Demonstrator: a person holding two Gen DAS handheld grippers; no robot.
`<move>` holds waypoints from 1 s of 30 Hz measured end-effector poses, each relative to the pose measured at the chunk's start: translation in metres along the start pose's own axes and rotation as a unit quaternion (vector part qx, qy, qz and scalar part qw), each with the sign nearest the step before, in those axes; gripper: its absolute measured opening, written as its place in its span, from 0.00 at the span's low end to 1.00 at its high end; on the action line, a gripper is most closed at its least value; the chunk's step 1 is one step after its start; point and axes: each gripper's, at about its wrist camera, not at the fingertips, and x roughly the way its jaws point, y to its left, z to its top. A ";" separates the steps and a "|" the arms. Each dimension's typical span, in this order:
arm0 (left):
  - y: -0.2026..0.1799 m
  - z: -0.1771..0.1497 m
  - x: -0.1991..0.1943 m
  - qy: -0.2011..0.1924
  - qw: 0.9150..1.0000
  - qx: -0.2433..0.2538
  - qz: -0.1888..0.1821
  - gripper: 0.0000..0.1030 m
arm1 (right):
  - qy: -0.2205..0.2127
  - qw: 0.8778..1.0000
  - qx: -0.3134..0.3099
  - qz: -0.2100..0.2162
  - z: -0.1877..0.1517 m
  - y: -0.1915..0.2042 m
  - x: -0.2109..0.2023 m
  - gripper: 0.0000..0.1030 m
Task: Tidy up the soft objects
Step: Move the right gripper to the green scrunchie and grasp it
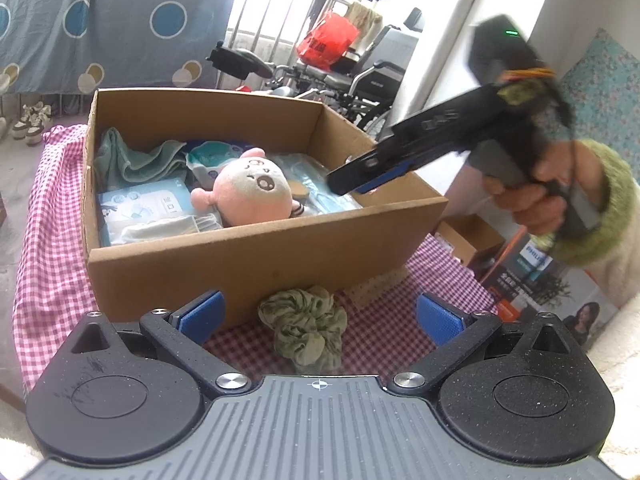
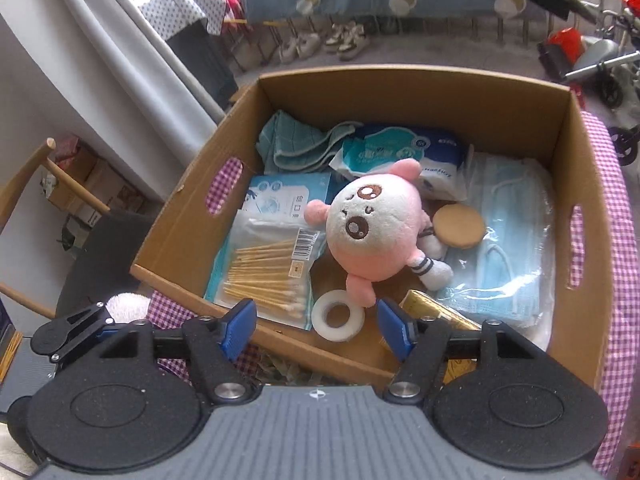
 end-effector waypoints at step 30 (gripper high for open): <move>-0.048 -0.038 0.057 0.076 0.986 0.098 0.111 0.99 | -0.094 0.987 0.133 0.010 -0.135 0.009 0.004 0.76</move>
